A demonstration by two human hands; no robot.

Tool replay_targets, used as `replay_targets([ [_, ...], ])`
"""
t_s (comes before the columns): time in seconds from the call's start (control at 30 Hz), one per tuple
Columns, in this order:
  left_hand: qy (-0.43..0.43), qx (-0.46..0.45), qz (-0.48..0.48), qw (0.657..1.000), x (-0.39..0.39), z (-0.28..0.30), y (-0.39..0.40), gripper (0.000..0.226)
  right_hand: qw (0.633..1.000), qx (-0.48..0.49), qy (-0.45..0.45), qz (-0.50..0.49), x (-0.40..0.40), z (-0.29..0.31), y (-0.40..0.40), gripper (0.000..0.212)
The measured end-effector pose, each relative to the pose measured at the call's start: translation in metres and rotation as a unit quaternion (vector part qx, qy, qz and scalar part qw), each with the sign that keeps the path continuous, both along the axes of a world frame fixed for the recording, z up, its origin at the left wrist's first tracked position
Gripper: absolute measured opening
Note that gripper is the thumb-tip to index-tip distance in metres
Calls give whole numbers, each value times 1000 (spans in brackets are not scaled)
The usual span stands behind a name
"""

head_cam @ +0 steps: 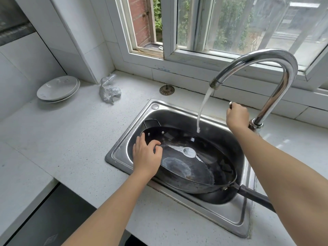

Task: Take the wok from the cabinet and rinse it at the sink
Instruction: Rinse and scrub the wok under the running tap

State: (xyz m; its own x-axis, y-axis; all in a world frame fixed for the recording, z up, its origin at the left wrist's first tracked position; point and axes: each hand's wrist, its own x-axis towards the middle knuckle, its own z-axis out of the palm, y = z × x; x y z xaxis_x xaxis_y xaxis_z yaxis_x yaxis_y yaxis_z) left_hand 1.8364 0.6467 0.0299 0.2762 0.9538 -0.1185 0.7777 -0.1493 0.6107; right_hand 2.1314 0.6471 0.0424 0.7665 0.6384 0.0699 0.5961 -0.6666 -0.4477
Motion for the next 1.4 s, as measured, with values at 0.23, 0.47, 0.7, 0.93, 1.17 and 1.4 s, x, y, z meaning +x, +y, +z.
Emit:
replay_targets([
  [0.23,0,-2,-2,1000,-1,-1,0,31,998,24,53,18,0,2,-10,24],
  [0.47,-11,9,2,1000,-2,-4,1,31,993,43,60,87,-27,8,-48,46],
  [0.7,-43,-17,20,999,-1,-2,0,32,985,-73,45,153,-59,-18,-105,52],
  [0.93,-107,-58,43,992,0,4,-4,41,962,-228,106,105,-71,-32,-151,48],
  [1.17,-113,-92,95,985,4,8,-9,50,953,-232,187,52,-73,-31,-158,49],
  [1.4,-117,-117,98,981,-2,7,-8,62,947,-208,235,64,-74,-28,-156,53],
])
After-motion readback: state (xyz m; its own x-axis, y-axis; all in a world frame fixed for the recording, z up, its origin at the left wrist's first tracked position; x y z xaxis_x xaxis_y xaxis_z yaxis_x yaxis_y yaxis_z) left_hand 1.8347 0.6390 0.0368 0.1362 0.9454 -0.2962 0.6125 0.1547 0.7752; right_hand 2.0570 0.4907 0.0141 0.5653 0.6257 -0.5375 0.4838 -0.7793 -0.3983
